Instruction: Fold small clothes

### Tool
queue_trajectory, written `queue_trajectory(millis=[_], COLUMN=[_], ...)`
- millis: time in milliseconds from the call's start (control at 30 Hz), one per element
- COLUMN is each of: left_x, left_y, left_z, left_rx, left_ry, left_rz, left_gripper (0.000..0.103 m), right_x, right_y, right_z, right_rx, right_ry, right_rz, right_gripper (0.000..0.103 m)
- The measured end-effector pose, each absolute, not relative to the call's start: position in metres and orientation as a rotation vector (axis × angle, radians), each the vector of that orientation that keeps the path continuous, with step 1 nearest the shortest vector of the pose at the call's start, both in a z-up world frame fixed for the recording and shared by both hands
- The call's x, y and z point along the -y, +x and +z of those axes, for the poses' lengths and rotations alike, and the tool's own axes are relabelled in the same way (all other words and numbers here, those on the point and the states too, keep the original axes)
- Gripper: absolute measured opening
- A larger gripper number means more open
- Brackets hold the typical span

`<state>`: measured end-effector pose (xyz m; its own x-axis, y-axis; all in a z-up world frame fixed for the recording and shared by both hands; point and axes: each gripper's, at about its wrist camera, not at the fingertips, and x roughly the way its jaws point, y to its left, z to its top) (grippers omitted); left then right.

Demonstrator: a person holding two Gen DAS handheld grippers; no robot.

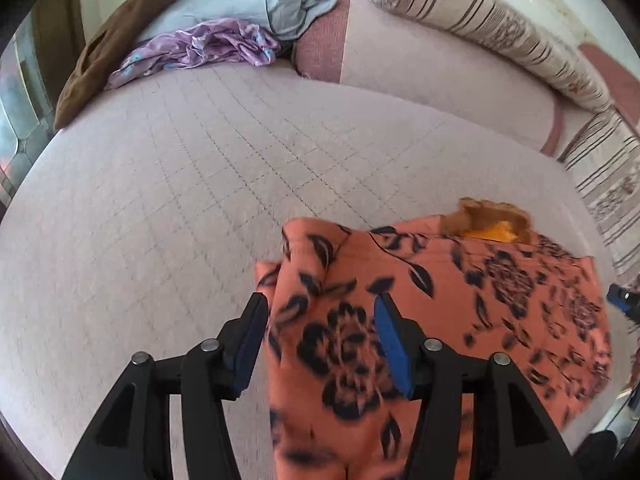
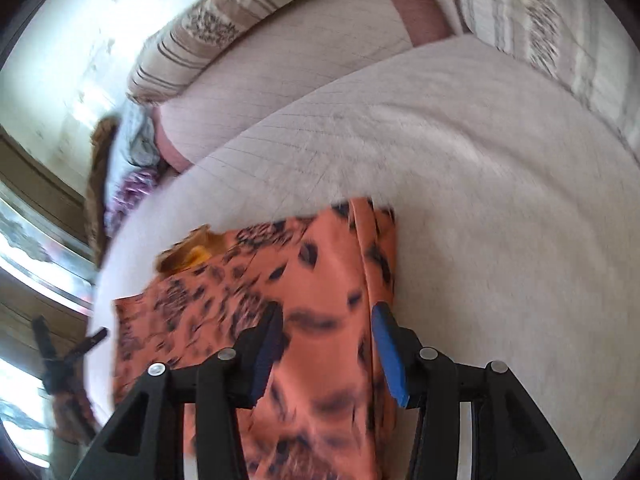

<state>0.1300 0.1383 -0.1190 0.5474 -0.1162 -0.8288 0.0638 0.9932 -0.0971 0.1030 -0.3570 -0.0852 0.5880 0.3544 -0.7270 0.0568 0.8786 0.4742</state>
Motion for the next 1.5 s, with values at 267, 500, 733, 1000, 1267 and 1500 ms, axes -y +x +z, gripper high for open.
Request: queue_trajectory(millis=[267,500,733,1000,1267,1500], left_x=[-0.145,-0.152,-0.163,-0.123,-0.103,-0.108], left_y=[0.143,0.151,0.104,0.01,-0.014,-0.003], left_z=[-0.124,-0.154,-0.102,-0.077,-0.138,-0.143], left_rx=[-0.962,-1.042,-0.875,-0.847,-1.035,-1.081], left_ry=[-0.053,-0.052,-0.05,-0.053,0.052,0.03], left_rz=[-0.07,-0.017,-0.016,-0.157,-0.112,-0.082], left_gripper=[0.002,0.008,0.061,0.075,0.076,0.076], right_x=[0.334,0.342,0.378,0.32,0.361,0.339], right_y=[0.147,0.157,0.138,0.064,0.041,0.017], right_z=[-0.096,-0.085,-0.103,-0.061,-0.141,-0.129], right_rx=[-0.975,-0.894,-0.898,-0.891,-0.897,-0.931], right_ry=[0.282,0.182,0.476,0.607,0.919,0.749], right_rz=[0.107,-0.055,-0.027,0.41,0.202,0.229], right_gripper=[0.006,0.006,0.01,0.086,0.065,0.081])
